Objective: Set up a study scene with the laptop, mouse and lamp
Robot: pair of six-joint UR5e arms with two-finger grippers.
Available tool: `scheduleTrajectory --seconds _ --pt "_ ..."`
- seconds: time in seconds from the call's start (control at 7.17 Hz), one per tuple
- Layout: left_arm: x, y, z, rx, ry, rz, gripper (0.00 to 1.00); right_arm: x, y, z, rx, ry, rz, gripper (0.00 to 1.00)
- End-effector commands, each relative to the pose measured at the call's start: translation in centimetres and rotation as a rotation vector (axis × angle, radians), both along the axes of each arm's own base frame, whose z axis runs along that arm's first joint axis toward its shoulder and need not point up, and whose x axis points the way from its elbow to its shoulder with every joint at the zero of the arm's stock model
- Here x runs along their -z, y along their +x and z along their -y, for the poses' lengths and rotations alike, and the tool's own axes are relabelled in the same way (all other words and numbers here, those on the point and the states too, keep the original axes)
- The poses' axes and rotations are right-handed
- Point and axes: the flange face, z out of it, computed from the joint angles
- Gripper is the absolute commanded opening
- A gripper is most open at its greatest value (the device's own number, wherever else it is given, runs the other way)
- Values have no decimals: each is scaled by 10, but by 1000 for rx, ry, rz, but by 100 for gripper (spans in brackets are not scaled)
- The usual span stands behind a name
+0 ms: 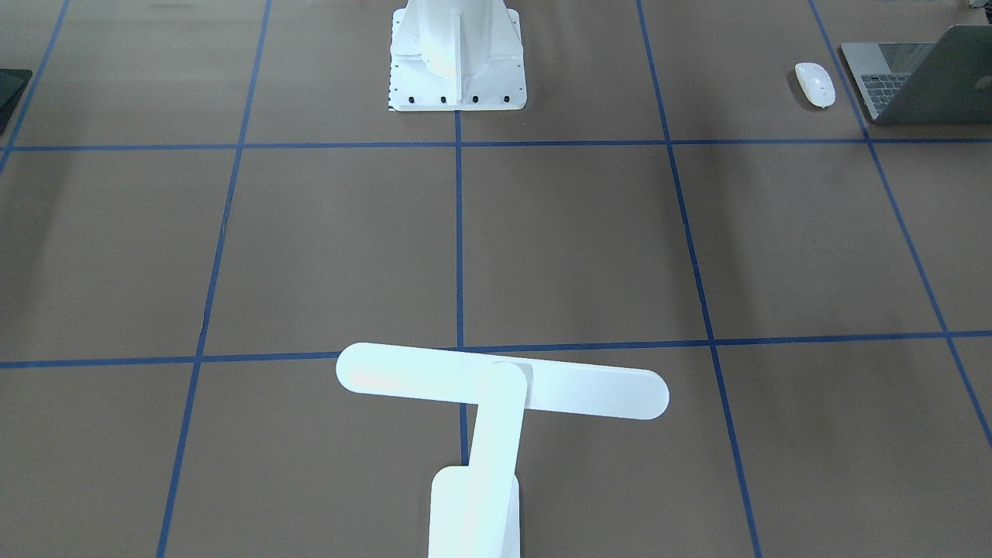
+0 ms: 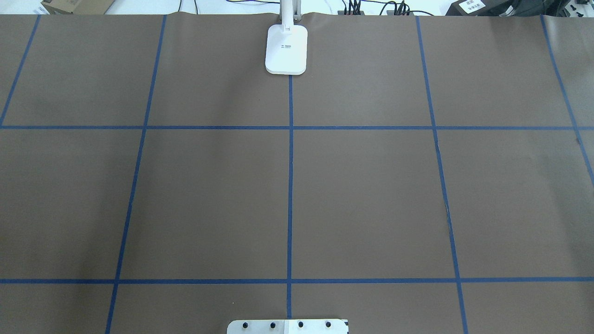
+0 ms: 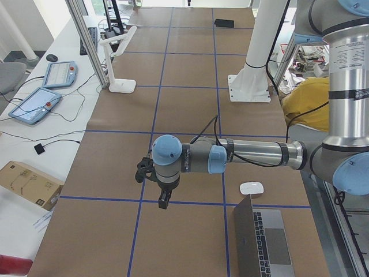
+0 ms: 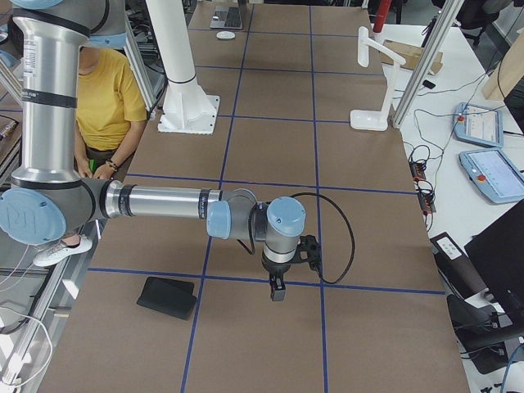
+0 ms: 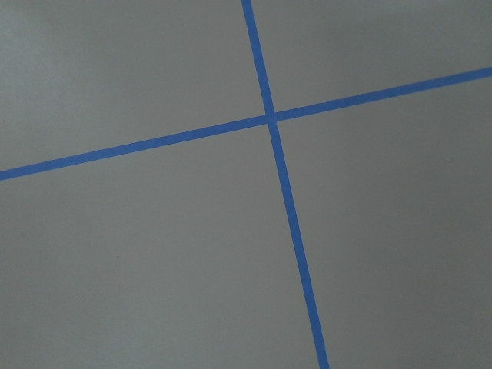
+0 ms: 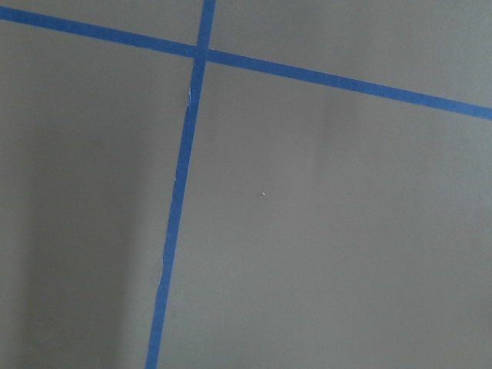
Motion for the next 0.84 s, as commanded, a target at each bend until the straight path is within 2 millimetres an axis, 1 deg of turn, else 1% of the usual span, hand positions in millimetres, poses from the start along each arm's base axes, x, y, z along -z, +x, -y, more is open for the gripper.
scheduleTrajectory --seconds 0.0,0.14,0.28,0.7 --pt "1 0 1 0 2 2 100 -1 -1 -1 1 -1 7 100" --pt "2 0 1 0 3 0 100 -1 -1 -1 1 -1 7 100" --pt "7 0 1 0 14 1 100 -1 -1 -1 1 -1 7 100" --pt "9 -1 4 2 17 9 100 -1 -1 -1 1 -2 7 100"
